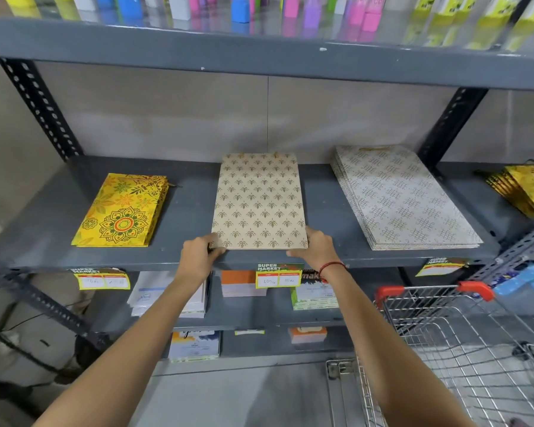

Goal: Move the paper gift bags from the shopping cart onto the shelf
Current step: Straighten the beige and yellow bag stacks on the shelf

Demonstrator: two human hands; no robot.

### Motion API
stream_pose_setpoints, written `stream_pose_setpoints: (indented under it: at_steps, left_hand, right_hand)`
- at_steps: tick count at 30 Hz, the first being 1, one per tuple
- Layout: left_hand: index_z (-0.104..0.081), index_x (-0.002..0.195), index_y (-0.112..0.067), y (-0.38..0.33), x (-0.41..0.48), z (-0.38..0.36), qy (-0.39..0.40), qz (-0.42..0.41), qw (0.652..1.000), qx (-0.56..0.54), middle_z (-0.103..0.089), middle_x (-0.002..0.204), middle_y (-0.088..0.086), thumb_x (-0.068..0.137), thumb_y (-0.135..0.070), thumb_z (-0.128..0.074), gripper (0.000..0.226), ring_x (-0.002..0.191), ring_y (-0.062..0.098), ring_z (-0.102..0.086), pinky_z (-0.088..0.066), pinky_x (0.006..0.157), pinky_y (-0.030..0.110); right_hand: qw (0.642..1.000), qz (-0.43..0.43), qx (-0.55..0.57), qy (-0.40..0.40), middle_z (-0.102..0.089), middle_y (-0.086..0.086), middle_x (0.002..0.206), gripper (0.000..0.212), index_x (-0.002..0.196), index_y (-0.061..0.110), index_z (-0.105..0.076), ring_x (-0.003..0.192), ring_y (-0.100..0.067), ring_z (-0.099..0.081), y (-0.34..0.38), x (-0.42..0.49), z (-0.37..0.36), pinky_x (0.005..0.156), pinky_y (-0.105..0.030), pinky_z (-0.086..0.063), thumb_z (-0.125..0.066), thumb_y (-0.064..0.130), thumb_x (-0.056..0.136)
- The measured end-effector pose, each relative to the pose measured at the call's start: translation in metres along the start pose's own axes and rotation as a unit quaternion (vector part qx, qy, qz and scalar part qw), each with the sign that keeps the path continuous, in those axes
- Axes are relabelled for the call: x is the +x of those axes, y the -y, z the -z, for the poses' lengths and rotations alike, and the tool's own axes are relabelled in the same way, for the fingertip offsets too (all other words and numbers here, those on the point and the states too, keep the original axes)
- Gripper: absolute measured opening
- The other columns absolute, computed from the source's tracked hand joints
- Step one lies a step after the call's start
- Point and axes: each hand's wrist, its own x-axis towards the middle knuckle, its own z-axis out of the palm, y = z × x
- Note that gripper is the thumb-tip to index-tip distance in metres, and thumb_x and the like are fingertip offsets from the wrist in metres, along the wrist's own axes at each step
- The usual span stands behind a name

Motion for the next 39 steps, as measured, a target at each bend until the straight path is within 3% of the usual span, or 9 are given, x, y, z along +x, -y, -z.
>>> stream_pose_setpoints:
  at_steps: [7,16,20,24,27,30,35,39]
  left_hand:
    - [-0.066,0.117,-0.002,-0.001,0.008,0.000,0.020,0.000,0.999,0.048,-0.070,0.101,0.023,0.088,-0.013,-0.064,0.031,0.097,0.040,-0.063,-0.052,0.084,0.040]
    - [-0.068,0.116,-0.007,-0.005,0.029,0.016,0.108,-0.011,0.988,0.111,-0.066,0.119,0.019,0.083,-0.020,-0.070,0.035,0.109,0.037,-0.060,-0.051,0.095,0.038]
    - [-0.067,0.118,-0.008,-0.005,0.028,0.020,0.107,-0.018,0.990,0.088,-0.068,0.118,0.016,0.082,-0.019,-0.072,0.039,0.108,0.033,-0.062,-0.050,0.095,0.036]
    - [-0.061,0.126,-0.012,0.014,0.016,0.030,0.072,-0.063,0.995,0.022,-0.069,0.119,0.013,0.081,-0.025,-0.072,0.048,0.109,0.028,-0.064,-0.051,0.097,0.036]
    - [-0.058,0.128,-0.006,0.044,0.012,0.049,0.003,-0.098,0.995,0.030,-0.062,0.128,0.014,0.082,-0.025,-0.071,0.051,0.117,0.029,-0.059,-0.045,0.100,0.035]
    - [-0.054,0.132,-0.006,0.082,0.014,0.074,-0.060,-0.050,0.996,0.045,-0.052,0.140,0.017,0.085,-0.026,-0.067,0.053,0.130,0.034,-0.045,-0.036,0.110,0.040]
    - [-0.040,0.141,-0.006,0.146,0.014,0.113,-0.135,0.059,0.987,0.069,-0.032,0.150,0.024,0.075,-0.030,-0.077,0.079,0.133,0.045,-0.032,-0.033,0.107,0.052]
    - [-0.039,0.137,-0.009,0.173,0.015,0.132,-0.110,0.079,0.990,0.034,-0.053,0.129,0.021,0.069,-0.033,-0.081,0.084,0.121,0.041,-0.048,-0.044,0.095,0.049]
  right_hand:
    - [0.998,-0.011,-0.058,0.013,-0.065,-0.018,0.120,0.049,0.113,-0.002,-0.060,0.114,-0.032,-0.058,0.004,0.009,0.004,0.096,-0.039,-0.050,-0.079,0.018,0.072]
    - [0.996,-0.014,-0.087,0.012,-0.069,-0.018,0.113,0.043,0.106,-0.002,-0.066,0.105,-0.031,-0.064,0.004,0.010,0.005,0.089,-0.039,-0.054,-0.079,0.021,0.072]
    - [0.995,-0.026,-0.095,0.015,-0.065,-0.020,0.119,0.049,0.111,-0.003,-0.060,0.111,-0.033,-0.059,0.009,0.008,0.004,0.095,-0.041,-0.050,-0.078,0.021,0.073]
    - [0.990,-0.028,-0.020,-0.135,-0.048,-0.020,0.128,0.066,0.131,-0.002,-0.042,0.122,-0.032,-0.039,0.026,-0.005,-0.016,0.104,-0.036,-0.035,-0.074,0.021,0.077]
    - [0.979,0.054,0.023,-0.197,-0.045,-0.019,0.131,0.059,0.137,0.001,-0.038,0.123,-0.029,-0.039,0.059,-0.016,-0.049,0.103,-0.023,-0.030,-0.064,0.018,0.086]
    - [0.985,0.117,0.033,-0.125,-0.046,-0.019,0.133,0.052,0.135,0.002,-0.041,0.125,-0.029,-0.041,0.093,-0.019,-0.094,0.099,-0.008,-0.019,-0.060,0.016,0.088]
    - [0.989,0.143,0.026,0.027,-0.049,-0.020,0.133,0.060,0.136,0.003,-0.040,0.126,-0.030,-0.042,0.148,-0.011,-0.165,0.107,-0.031,-0.028,-0.064,0.023,0.086]
    - [0.986,0.135,0.001,0.096,-0.046,-0.021,0.139,0.080,0.140,0.001,-0.032,0.129,-0.033,-0.040,0.183,0.001,-0.196,0.110,-0.038,-0.032,-0.073,0.030,0.078]
